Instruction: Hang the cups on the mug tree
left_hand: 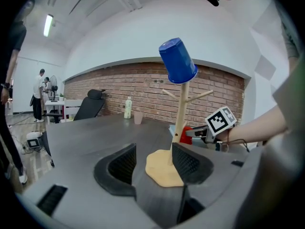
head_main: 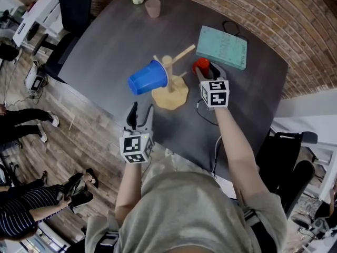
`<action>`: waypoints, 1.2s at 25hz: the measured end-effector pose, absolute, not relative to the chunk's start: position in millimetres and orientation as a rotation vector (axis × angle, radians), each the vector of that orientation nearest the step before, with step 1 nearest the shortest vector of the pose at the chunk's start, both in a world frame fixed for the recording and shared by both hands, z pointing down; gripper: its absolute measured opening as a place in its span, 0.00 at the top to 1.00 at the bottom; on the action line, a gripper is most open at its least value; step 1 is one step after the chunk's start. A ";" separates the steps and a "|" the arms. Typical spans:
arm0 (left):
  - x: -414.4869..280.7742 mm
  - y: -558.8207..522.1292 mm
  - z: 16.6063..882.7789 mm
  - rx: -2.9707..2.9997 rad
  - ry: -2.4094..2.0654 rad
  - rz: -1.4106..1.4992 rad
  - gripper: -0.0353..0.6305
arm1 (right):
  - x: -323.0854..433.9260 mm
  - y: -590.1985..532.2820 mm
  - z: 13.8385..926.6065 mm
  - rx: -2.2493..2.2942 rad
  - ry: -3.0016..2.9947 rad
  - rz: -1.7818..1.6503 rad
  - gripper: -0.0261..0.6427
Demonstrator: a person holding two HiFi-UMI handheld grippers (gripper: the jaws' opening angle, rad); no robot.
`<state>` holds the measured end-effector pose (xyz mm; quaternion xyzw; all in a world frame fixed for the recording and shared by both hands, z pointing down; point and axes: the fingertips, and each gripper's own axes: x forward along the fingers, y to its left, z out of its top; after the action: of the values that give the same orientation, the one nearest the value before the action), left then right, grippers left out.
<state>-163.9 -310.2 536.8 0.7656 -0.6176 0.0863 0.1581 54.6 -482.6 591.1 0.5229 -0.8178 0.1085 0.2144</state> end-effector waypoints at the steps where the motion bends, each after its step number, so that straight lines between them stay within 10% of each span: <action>1: -163.2 -309.6 535.5 2.194 -1.764 0.245 0.60 | 54.5 -481.0 586.1 1.453 -2.275 0.292 0.65; 30: -166.6 -280.1 495.4 2.263 -1.792 0.164 0.60 | 13.0 -418.4 445.1 1.436 -2.507 0.036 0.65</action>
<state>-166.6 -280.1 495.4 0.7765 -0.6151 0.0564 0.1249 13.0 -418.4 445.1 0.4929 -0.8608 0.0125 0.1258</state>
